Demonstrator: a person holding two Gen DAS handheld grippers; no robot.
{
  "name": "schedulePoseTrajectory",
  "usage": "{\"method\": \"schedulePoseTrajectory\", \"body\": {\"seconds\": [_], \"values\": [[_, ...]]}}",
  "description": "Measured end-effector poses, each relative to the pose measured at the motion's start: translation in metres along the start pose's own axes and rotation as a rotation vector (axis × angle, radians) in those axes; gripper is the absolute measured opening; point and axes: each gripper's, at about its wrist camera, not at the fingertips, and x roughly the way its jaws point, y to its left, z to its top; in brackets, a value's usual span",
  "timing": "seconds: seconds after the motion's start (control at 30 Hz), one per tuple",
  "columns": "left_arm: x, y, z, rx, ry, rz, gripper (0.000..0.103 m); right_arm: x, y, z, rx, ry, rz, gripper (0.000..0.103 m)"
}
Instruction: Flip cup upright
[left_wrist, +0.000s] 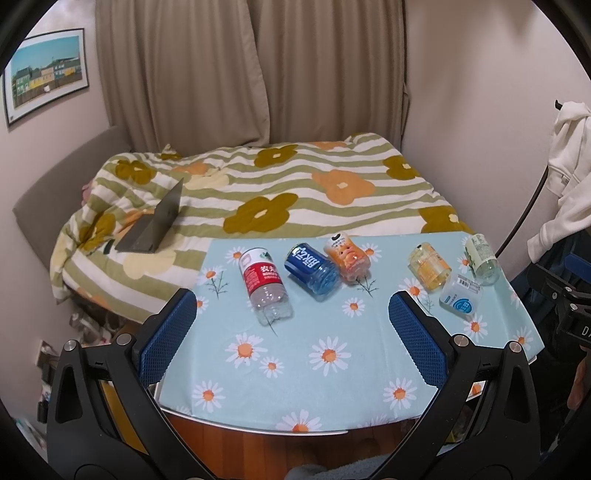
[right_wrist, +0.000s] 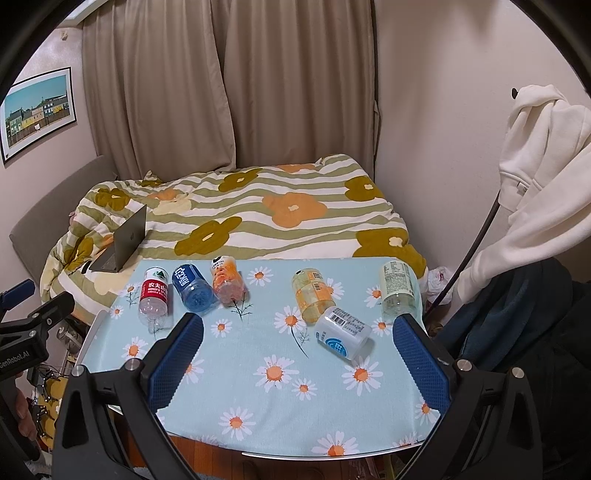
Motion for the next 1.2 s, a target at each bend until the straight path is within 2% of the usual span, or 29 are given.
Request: {"method": "schedulePoseTrajectory", "body": {"seconds": [0.47, 0.63, 0.8, 1.07, 1.2], "values": [[-0.001, 0.002, 0.001, 0.000, 0.001, 0.003, 0.103, -0.002, 0.002, -0.001, 0.000, 0.001, 0.001, 0.102], [-0.001, -0.004, 0.006, -0.015, 0.010, -0.019, 0.103, -0.008, 0.003, 0.000, 0.013, 0.014, 0.008, 0.102], [0.011, -0.023, 0.010, -0.031, 0.022, -0.022, 0.103, 0.001, -0.013, 0.000, -0.009, 0.019, 0.010, 0.102], [0.029, -0.052, 0.024, -0.061, 0.019, -0.005, 0.103, 0.013, -0.047, 0.013, -0.039, 0.011, 0.060, 0.103], [0.052, -0.063, 0.035, -0.071, 0.059, -0.008, 0.103, 0.026, -0.058, 0.022, -0.054, 0.019, 0.085, 0.102]]}}
